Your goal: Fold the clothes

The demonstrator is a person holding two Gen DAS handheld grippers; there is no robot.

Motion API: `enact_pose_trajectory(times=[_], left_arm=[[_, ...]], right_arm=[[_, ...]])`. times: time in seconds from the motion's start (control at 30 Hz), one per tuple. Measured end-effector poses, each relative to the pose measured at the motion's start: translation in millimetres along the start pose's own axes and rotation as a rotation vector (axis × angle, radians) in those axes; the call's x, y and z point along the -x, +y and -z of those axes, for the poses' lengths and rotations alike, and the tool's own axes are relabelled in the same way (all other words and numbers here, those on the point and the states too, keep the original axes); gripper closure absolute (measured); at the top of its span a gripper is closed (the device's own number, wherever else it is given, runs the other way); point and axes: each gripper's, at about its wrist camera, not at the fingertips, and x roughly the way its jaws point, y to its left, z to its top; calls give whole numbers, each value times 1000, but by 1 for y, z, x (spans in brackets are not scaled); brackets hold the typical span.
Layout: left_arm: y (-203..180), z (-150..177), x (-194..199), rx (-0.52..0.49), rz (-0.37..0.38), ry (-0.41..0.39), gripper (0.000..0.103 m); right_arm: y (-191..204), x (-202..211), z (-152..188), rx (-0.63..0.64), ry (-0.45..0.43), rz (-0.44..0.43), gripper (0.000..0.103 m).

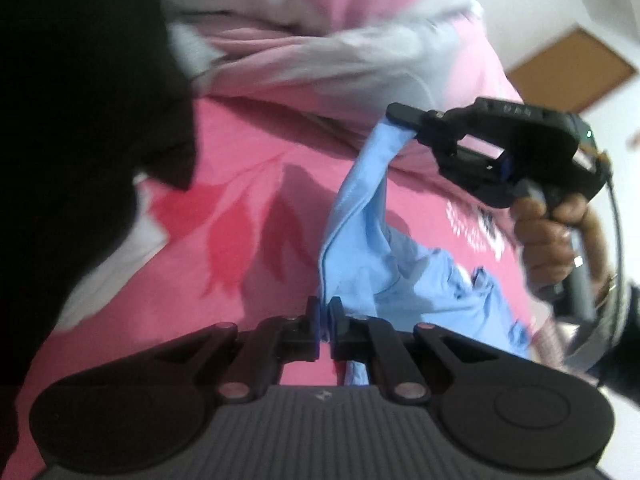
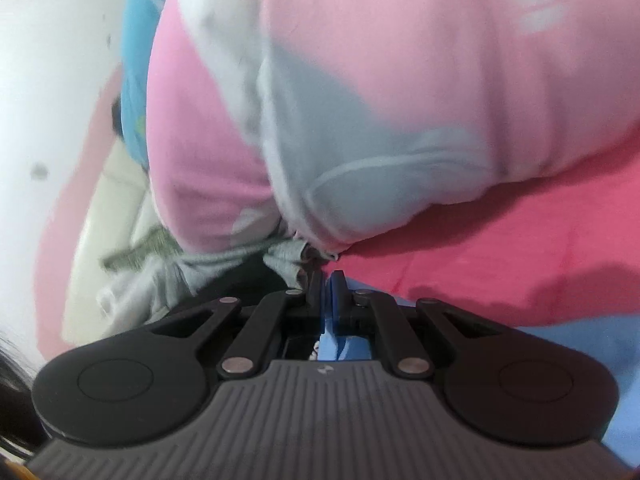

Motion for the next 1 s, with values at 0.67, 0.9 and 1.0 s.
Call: enact_pose_trajectory(times=[0.67,0.9,1.0], left_arm=[[51,30,27,185,-20,-11,98],[50,41,24,152,-75,26,73],[51,40,23,156,-82,18,71]], right_arm=[[27,-142,10,219,177,199,99],[29,-120,3,214,92,193,97],[37,-90,7,244,67,183,97]])
